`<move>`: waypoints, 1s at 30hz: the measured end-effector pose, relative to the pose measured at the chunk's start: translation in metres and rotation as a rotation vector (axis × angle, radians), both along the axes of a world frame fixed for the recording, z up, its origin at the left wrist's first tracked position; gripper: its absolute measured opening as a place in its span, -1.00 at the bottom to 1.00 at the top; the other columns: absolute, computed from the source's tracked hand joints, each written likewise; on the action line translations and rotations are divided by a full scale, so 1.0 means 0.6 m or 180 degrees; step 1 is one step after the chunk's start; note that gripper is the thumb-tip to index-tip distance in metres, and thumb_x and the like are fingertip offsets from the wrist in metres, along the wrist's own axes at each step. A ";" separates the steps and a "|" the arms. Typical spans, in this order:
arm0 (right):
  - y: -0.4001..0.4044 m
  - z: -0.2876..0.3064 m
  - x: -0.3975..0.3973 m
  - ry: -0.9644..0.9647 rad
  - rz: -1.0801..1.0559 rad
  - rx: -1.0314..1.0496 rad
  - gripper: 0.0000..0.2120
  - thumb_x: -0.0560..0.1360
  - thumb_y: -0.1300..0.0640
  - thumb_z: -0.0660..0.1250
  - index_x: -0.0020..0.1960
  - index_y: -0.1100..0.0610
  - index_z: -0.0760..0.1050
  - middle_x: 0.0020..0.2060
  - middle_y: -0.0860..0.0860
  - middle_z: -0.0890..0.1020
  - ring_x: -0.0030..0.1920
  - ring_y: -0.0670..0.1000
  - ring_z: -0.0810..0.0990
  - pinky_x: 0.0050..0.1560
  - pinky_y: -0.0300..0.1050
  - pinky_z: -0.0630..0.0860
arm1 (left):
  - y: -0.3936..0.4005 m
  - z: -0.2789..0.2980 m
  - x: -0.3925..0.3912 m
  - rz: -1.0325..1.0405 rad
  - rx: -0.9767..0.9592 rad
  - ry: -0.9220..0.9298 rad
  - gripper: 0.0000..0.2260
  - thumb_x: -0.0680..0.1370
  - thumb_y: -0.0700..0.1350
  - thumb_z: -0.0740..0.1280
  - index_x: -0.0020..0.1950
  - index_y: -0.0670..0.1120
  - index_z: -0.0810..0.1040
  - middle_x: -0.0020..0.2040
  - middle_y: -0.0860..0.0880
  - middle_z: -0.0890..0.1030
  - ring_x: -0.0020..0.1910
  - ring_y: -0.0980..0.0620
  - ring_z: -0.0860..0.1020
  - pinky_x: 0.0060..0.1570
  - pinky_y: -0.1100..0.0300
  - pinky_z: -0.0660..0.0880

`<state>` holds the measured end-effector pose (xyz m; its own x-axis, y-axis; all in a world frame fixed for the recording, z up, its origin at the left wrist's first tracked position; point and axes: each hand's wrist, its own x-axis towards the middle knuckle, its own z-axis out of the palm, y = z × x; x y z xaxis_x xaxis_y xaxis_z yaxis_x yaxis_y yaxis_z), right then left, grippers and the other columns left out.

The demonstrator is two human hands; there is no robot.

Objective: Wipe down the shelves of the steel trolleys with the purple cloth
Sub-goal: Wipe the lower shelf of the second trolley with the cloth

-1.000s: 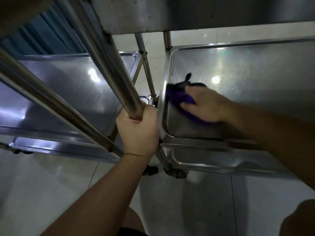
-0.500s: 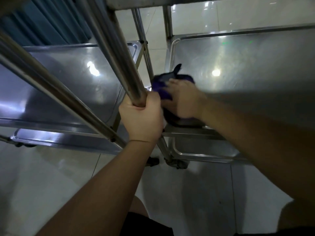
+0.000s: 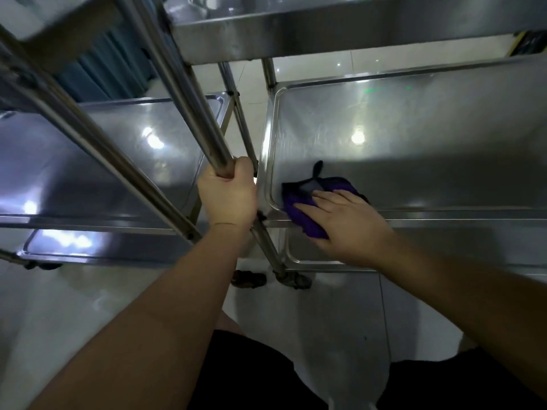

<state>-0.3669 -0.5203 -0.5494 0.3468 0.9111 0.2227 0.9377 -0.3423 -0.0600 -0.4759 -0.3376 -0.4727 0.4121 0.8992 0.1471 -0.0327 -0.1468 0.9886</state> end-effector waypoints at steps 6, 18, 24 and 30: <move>-0.069 -0.009 0.031 -0.0077 -0.0213 0.0227 -0.42 0.52 -0.16 0.44 0.47 0.01 0.47 0.31 0.05 0.62 0.39 0.11 0.52 0.42 0.08 0.37 | -0.005 0.001 -0.012 0.0083 0.0194 0.0375 -0.84 0.50 -0.05 0.34 -0.26 -0.04 0.47 -0.32 -0.19 0.62 -0.42 0.07 0.55 -0.43 0.21 0.46; -0.073 0.001 0.023 0.0110 -0.0300 0.0032 -0.43 0.52 -0.15 0.43 0.47 0.00 0.49 0.37 0.04 0.59 0.44 0.12 0.48 0.50 0.13 0.31 | -0.107 -0.096 -0.095 0.0177 0.1406 0.0766 -0.63 0.49 -0.07 0.42 0.23 0.02 0.38 0.15 -0.04 0.37 0.04 0.02 0.45 0.13 -0.03 0.53; -0.106 -0.001 0.040 0.0117 -0.0317 -0.0100 -0.38 0.54 -0.19 0.31 0.55 -0.01 0.39 0.46 0.04 0.50 0.54 0.09 0.35 0.58 0.11 0.15 | -0.190 -0.125 -0.023 -0.1189 0.2186 0.1306 -0.52 0.63 0.02 0.25 0.55 -0.04 0.35 0.46 0.07 0.36 0.47 0.12 0.37 0.50 0.24 0.24; -0.261 -0.009 0.119 -0.0026 -0.0655 -0.0163 -0.36 0.56 -0.29 0.26 0.55 -0.03 0.37 0.44 0.06 0.53 0.52 0.11 0.37 0.58 0.12 0.12 | -0.215 -0.135 0.053 -0.1330 0.2387 0.2079 -0.41 0.72 0.10 0.14 0.70 -0.12 0.18 0.70 -0.09 0.19 0.68 -0.02 0.10 0.64 0.07 0.03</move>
<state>-0.2957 -0.6769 -0.5550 0.5250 0.8315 0.1815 0.8481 -0.5289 -0.0302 -0.4439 -0.4669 -0.5539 0.8639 0.4413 0.2425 0.2807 -0.8218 0.4958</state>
